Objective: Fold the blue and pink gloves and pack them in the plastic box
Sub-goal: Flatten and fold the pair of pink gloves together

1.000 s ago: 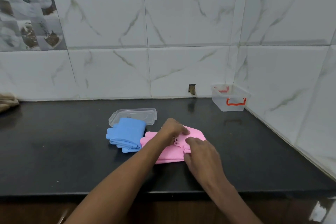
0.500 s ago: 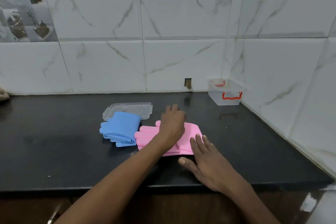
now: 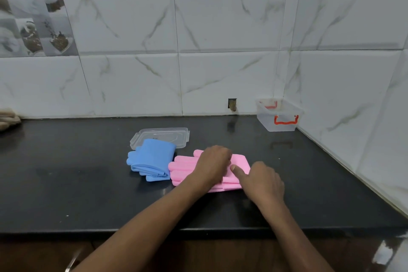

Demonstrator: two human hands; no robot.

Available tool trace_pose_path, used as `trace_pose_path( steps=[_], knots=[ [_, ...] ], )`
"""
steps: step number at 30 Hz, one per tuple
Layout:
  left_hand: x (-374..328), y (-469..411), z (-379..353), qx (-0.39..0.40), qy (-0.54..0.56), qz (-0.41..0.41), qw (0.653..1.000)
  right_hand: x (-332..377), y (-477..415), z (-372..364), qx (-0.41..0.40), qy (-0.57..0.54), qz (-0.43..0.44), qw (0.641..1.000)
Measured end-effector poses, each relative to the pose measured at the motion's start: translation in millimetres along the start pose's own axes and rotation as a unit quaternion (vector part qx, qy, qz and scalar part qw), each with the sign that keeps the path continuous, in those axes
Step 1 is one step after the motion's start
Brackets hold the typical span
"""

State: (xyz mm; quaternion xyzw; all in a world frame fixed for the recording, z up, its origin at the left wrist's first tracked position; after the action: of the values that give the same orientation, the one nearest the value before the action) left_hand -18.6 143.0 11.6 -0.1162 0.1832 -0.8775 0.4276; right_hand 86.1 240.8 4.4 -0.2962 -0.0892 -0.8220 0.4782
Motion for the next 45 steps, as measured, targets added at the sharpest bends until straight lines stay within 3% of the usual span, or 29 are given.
trace_pose_path(
  steps=[3,4,6,8,10,12,16,20,21,23,24,26,30,34,38,41,43,45],
  knots=[
    [23,1,6,0.07,0.176,0.111,0.976,5,-6,-6,0.015,-0.038,-0.024,0.999],
    [32,4,9,0.101,0.279,0.143,0.944,8,-8,-6,0.016,-0.063,-0.024,0.998],
    [48,9,16,0.169,0.483,0.221,0.83,18,-10,-5,0.009,-0.103,0.001,0.995],
    [63,11,21,0.245,0.584,0.277,0.723,37,-8,-3,-0.022,-0.113,0.064,0.991],
    [70,9,26,0.294,0.636,0.29,0.652,59,3,-1,-0.065,-0.12,0.142,0.98],
    [73,8,28,0.298,0.655,0.303,0.626,78,17,-6,-0.081,-0.1,0.196,0.972],
    [80,11,22,0.234,0.577,0.348,0.701,96,38,-34,-0.033,-0.037,0.293,0.955],
    [94,22,19,0.152,0.599,0.383,0.686,83,40,-58,0.065,-0.042,0.293,0.953],
    [99,23,20,0.121,0.573,0.373,0.72,79,40,-63,0.088,-0.017,0.295,0.951],
    [108,25,28,0.052,0.441,0.337,0.83,73,39,-72,0.118,0.028,0.31,0.943],
    [109,28,32,0.027,0.373,0.323,0.869,70,40,-75,0.126,0.045,0.319,0.938],
    [111,33,30,0.022,0.32,0.315,0.893,66,39,-78,0.129,0.068,0.336,0.931],
    [108,33,24,0.048,0.33,0.322,0.886,65,34,-76,0.134,0.088,0.351,0.923],
    [102,30,33,-0.046,0.318,0.353,0.879,62,34,-70,0.167,0.044,0.358,0.918],
    [100,28,31,-0.012,0.394,0.392,0.831,52,26,-51,0.133,-0.178,0.225,0.949],
    [93,23,25,0.032,0.478,0.433,0.763,53,23,-51,0.169,-0.202,0.189,0.946],
    [87,21,22,0.028,0.468,0.419,0.778,56,28,-60,0.205,-0.149,0.221,0.942],
    [84,20,17,0.006,0.424,0.388,0.818,56,29,-67,0.203,-0.123,0.24,0.941]
  ],
)
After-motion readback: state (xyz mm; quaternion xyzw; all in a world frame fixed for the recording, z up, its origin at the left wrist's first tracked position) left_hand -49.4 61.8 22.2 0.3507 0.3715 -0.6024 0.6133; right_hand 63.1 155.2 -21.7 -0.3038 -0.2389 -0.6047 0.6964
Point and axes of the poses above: each hand's wrist, its own y-axis away from the middle knuckle, its own z-axis out of the back of the hand, x = y × z, the point moved 4 cm from there along -y, towards the middle knuckle, and after that the axes turned 5 degrees about -y, right-handed, at the moved point
